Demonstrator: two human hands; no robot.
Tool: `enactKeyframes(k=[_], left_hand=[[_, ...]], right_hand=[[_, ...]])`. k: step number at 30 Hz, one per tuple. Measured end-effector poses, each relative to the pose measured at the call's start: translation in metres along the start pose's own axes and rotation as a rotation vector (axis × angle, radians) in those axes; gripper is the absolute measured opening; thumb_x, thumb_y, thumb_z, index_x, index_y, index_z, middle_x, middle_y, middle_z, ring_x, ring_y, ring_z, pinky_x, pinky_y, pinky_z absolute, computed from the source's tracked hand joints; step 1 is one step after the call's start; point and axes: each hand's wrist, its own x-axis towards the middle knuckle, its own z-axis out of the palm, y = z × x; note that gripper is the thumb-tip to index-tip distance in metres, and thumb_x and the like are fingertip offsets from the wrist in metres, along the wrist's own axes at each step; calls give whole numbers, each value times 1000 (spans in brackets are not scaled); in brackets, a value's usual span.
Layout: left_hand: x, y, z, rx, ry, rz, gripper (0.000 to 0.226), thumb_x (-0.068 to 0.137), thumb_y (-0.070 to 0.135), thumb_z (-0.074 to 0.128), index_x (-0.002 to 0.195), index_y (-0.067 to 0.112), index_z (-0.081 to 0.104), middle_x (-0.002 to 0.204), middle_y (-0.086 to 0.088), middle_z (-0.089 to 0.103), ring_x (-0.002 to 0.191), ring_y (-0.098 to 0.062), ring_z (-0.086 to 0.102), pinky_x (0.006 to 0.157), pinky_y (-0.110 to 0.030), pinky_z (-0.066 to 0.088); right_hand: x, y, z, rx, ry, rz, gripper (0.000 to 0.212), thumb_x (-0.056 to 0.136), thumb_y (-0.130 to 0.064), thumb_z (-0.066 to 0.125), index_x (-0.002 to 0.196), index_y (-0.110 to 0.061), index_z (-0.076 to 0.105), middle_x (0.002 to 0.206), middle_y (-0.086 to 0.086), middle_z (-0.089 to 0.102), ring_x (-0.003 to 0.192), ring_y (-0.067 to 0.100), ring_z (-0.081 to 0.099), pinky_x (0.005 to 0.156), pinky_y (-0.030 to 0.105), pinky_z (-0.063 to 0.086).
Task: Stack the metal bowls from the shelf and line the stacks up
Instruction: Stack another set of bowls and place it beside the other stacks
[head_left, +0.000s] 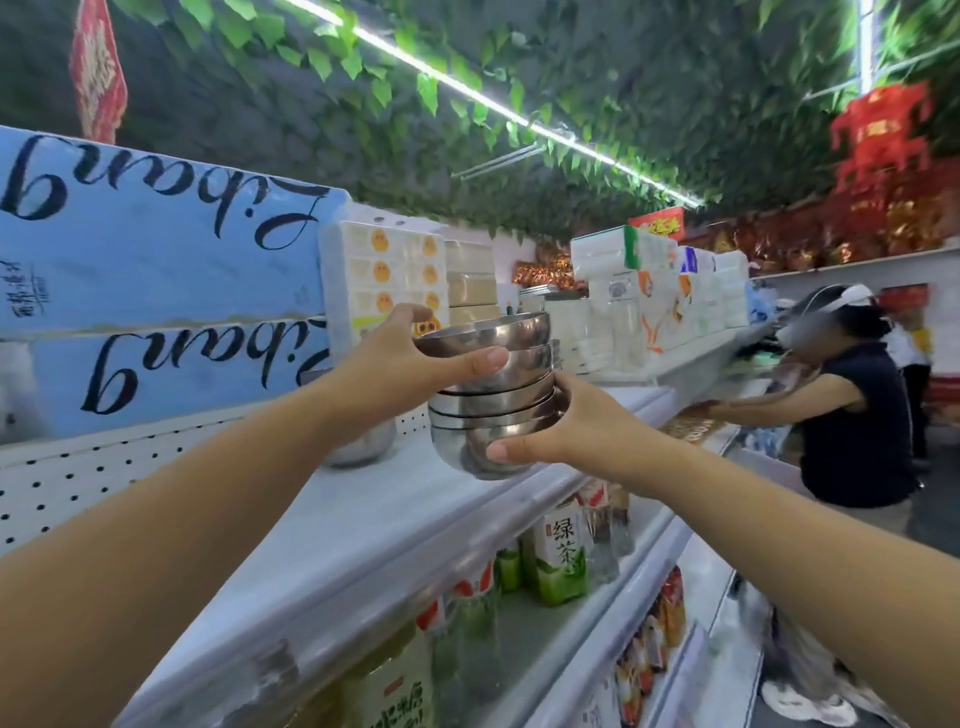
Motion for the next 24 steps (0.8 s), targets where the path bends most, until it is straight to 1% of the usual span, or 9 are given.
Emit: enactKeyframes(k=[3,7,9,11,14,17,19,21,24], left_hand=[[18,-8,13,-31,-12,-5,113,57,68,78,149,23,32,127,3,52,115,-17,53,88,-30,41],[39,-18,30,-58,-5,-3,111,56,68,82,146,22,36,129,2,59,112,-15,59,91,-33,52],[51,-23,39,-27,16,-3,113,53,71,82,145,23,37,128,1,60,112,-17,61,97,-40,53],[65,-27,50,-10,35,-22,114,50,75,81,144,26,38,125,3,62,110,-17,61,97,-41,52],[85,-32,68,8,63,-64,122,41,83,79,143,29,38,119,8,62,110,-16,62,98,-42,52],[111,-36,91,15,85,-94,127,38,85,78,144,28,38,120,7,63,110,-16,63,98,-43,52],[131,-39,108,-6,98,-132,119,40,81,81,138,28,40,113,10,63,108,-16,64,97,-43,53],[150,-41,126,-46,97,-169,105,43,75,85,129,31,42,107,13,62,105,-14,65,97,-41,54],[176,-46,155,-78,129,-189,92,52,65,85,124,31,41,103,14,62,98,-9,65,84,-31,56]], right_hand=[[11,12,-7,6,0,6,63,64,-30,96,115,-36,58,97,-19,75,90,-5,70,91,24,56],[27,30,-17,26,-5,-10,58,67,-29,95,108,-40,56,90,-29,73,87,-6,71,87,25,58],[38,43,-23,37,2,-10,61,65,-32,96,110,-40,57,96,-21,75,92,-1,72,89,29,59],[50,56,-31,38,-4,-6,65,63,-34,96,114,-39,56,103,-16,74,96,3,71,91,29,58],[69,77,-47,50,-28,-5,72,63,-35,97,122,-34,57,106,-14,74,96,0,71,88,23,54],[93,104,-67,62,-66,-20,63,65,-29,97,117,-32,60,96,-18,76,88,-5,71,73,10,52],[112,122,-82,61,-104,-36,58,67,-24,96,112,-33,61,90,-24,75,85,-7,70,67,5,49],[131,140,-97,59,-143,-47,53,68,-19,95,106,-34,60,86,-31,73,82,-12,68,66,3,47],[164,170,-114,49,-168,-59,58,66,-21,97,107,-34,59,90,-21,75,81,-14,67,68,4,47]])
